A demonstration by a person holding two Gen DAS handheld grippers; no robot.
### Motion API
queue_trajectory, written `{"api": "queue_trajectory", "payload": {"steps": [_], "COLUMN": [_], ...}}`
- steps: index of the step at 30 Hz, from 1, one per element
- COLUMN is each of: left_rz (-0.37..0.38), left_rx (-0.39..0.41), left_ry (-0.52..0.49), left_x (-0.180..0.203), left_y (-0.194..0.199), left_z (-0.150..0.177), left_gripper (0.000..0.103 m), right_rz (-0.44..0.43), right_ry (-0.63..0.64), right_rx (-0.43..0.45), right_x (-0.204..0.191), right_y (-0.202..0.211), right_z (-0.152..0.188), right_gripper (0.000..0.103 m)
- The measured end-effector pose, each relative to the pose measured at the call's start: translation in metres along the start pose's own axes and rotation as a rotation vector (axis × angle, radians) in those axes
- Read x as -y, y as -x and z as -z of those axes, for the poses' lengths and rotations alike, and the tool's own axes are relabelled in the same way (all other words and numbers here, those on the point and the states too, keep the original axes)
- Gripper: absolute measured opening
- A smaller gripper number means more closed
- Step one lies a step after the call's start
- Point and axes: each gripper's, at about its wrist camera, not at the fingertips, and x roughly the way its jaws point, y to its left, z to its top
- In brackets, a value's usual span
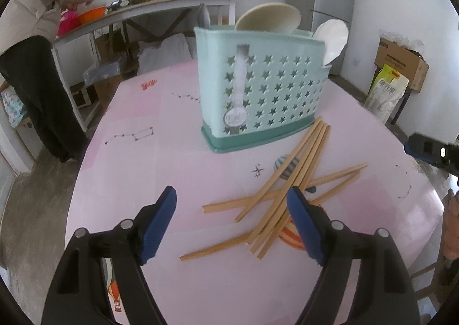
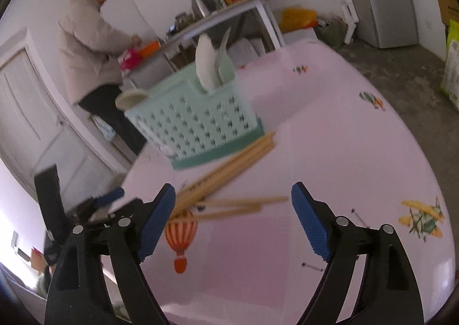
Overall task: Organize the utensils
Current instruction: 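Open the right tool and withdraw it from the holder, then move the right tool down to the wooden chopsticks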
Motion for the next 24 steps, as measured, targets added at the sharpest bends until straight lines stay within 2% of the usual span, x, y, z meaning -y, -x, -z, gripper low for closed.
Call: {"api": "queue_trajectory", "payload": {"steps": [6,24], "left_rz": [-0.007,-0.006], "left_rx": [-0.019,-0.052], "left_ry": [0.007,0.044], "left_x": [-0.004,-0.015], "left_y": [-0.003,-0.012], "left_z": [0.002,0.003], "left_gripper": [0.078,0.078], "right_rz": [0.027,0.079], "right_ry": [-0.003,-0.041], "right_rx": [-0.056,-0.144], "right_x": [-0.004,0.001], "right_y": [-0.005,-0.02], "right_z": [0.017,0.029], "right_gripper": [0.082,0.085]}}
